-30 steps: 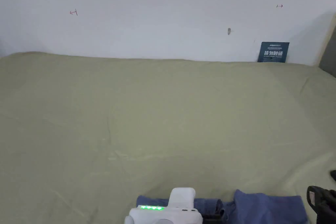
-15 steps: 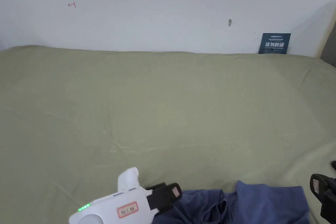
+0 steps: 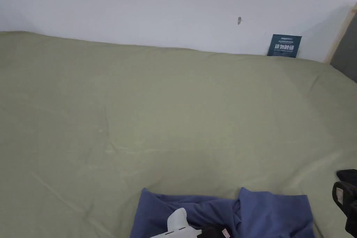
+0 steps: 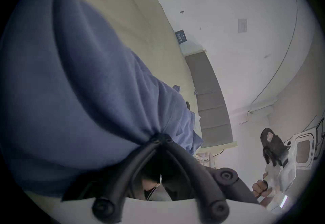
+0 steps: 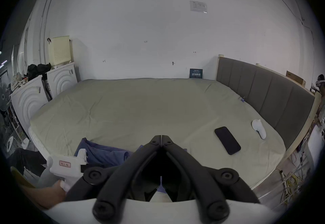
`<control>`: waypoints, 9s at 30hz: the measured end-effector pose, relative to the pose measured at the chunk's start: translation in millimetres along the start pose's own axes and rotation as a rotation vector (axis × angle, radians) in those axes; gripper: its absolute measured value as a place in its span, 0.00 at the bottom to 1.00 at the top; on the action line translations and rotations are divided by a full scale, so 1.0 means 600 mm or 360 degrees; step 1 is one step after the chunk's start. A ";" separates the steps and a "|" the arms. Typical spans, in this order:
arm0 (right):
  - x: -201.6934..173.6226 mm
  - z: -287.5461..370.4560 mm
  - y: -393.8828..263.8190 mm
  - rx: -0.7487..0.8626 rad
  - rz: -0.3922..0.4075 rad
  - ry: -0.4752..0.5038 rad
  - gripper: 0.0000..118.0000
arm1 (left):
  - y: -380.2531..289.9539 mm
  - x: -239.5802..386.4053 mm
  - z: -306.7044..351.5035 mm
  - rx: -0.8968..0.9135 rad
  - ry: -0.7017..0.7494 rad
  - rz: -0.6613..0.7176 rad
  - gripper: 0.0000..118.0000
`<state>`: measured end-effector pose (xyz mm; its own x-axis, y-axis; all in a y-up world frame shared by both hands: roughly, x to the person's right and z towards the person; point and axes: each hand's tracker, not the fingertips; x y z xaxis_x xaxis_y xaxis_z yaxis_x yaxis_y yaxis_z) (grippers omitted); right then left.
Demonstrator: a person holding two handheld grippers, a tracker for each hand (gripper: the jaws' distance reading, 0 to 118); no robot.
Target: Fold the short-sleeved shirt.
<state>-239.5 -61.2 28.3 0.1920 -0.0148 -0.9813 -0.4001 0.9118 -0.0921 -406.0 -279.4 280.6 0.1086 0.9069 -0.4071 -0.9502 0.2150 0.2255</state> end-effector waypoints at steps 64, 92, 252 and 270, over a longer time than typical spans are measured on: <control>-0.031 -0.016 -0.022 -0.0112 0.0070 0.0041 0.00 | 0.129 0.112 0.077 -0.0332 0.0562 -0.0521 0.68; -0.047 -0.082 -0.020 -0.0142 -0.0024 0.0376 0.00 | 0.064 0.039 0.139 -0.0072 -0.0030 -0.0223 0.00; -0.083 -0.065 0.090 0.0668 -0.0009 -0.0043 1.00 | 0.128 0.332 0.327 0.1413 0.1030 -0.1463 0.97; -0.061 -0.058 0.090 0.0645 0.0004 -0.0088 1.00 | 0.139 0.296 0.370 0.1377 0.1137 -0.1492 0.97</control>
<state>-299.7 -25.6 53.4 0.2440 -0.0006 -0.9698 -0.0175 0.9998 -0.0051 -401.3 -20.0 423.5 0.1659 0.0016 -0.9861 -0.1182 0.9928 -0.0183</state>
